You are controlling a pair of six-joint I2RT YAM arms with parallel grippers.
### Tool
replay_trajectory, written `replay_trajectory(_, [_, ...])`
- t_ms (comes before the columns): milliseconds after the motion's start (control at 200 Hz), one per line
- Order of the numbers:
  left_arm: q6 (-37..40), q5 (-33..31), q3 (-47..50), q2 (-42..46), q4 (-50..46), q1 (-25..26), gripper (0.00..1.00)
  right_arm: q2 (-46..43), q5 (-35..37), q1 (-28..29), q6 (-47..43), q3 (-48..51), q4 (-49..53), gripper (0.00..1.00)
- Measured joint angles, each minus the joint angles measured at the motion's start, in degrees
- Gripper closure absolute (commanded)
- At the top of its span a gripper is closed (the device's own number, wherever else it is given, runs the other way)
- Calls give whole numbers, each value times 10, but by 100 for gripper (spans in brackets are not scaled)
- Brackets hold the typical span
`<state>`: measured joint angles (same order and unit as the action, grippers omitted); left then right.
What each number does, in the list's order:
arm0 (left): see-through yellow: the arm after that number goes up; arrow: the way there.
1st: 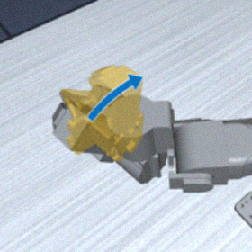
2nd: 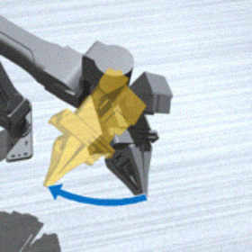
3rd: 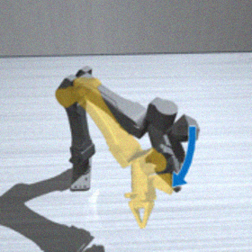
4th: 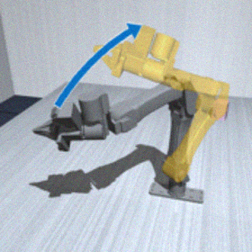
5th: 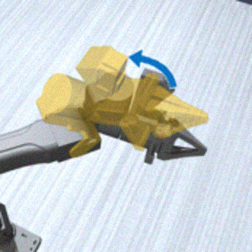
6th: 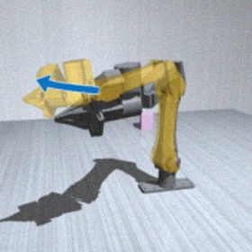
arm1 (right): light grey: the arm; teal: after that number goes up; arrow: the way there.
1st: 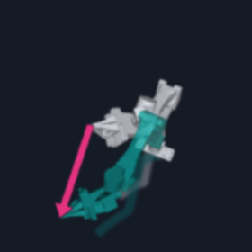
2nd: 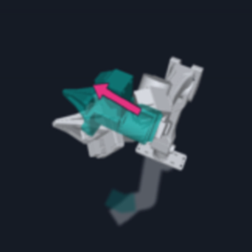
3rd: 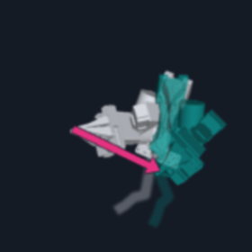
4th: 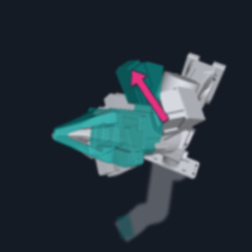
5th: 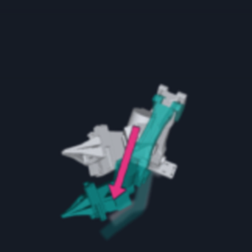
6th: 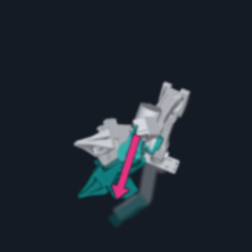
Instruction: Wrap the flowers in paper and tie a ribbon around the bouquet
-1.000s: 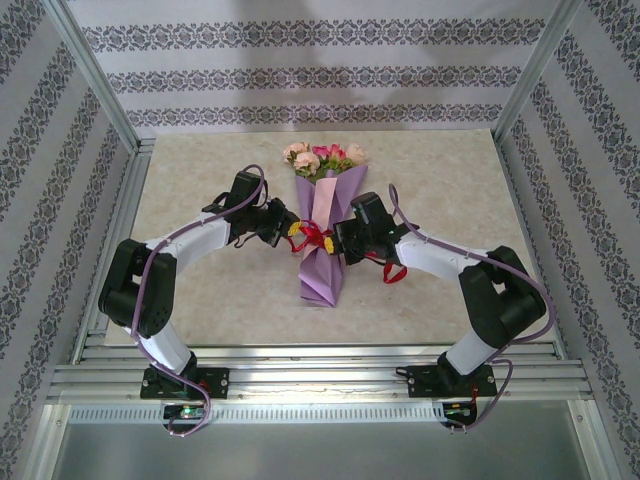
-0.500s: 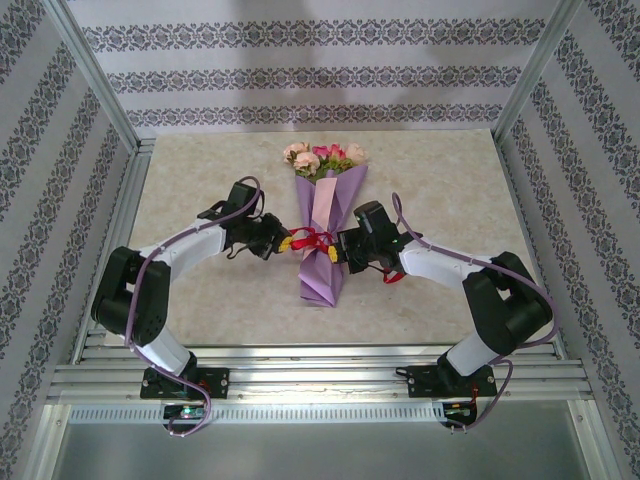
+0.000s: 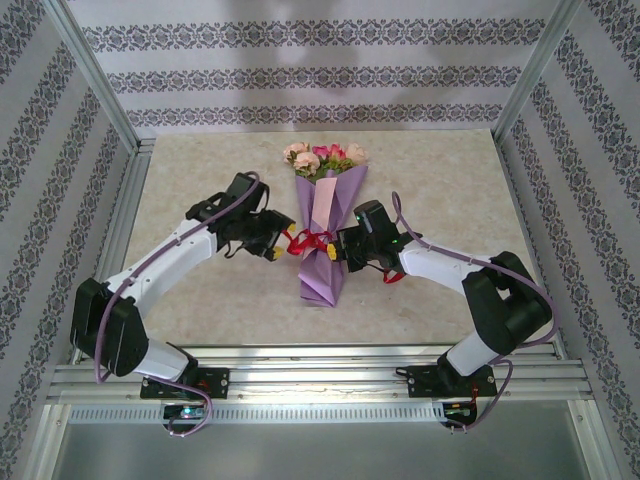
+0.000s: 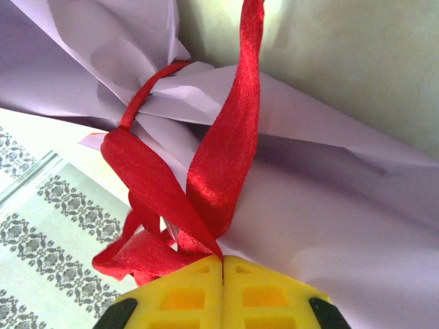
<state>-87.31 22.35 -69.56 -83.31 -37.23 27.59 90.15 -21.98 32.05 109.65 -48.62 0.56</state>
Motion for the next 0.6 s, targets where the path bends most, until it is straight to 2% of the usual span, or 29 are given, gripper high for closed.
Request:
replay_trajectory(125, [-24, -24, -49, -9, -25, 31, 43, 0, 0, 0, 1, 0, -2, 100])
replay_trajectory(220, [-37, -34, -64, -15, -28, 36, 43, 0, 0, 0, 2, 0, -3, 100])
replay_trajectory(470, [-62, -23, -120, -138, -8, 50, 42, 0, 0, 0, 2, 0, -6, 100])
replay_trajectory(604, [-71, -18, -121, -170, -6, 52, 42, 0, 0, 0, 2, 0, -10, 100])
